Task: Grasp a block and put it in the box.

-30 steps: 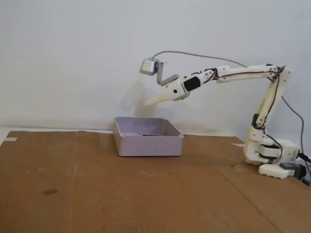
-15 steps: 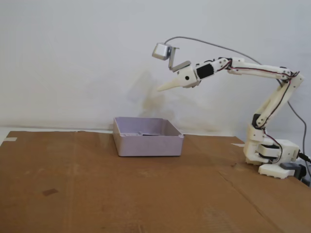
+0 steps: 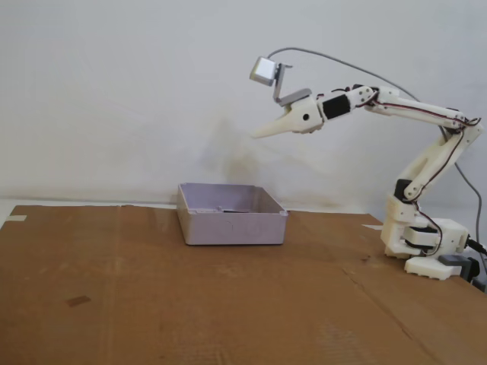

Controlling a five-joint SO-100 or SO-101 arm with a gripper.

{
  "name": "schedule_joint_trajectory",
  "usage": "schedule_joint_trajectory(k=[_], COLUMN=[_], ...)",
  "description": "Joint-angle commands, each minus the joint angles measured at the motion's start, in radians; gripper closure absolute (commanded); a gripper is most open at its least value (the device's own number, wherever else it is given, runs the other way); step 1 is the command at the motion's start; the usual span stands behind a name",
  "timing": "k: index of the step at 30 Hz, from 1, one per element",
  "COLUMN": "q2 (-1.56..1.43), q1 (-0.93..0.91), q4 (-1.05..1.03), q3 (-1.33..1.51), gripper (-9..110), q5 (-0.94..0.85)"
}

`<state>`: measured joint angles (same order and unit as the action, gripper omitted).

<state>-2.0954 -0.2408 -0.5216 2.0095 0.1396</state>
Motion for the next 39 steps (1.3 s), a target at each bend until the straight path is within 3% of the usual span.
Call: schedule_joint_trajectory(k=[1, 10, 39], q2=[-0.094, -0.212, -0.758], q1=[0.067, 0.086, 0.143], q4=[0.018, 0.008, 0.020], q3=[-0.021, 0.025, 0.588], gripper=[102, 102, 102], q5=[-0.009, -0.009, 0.005])
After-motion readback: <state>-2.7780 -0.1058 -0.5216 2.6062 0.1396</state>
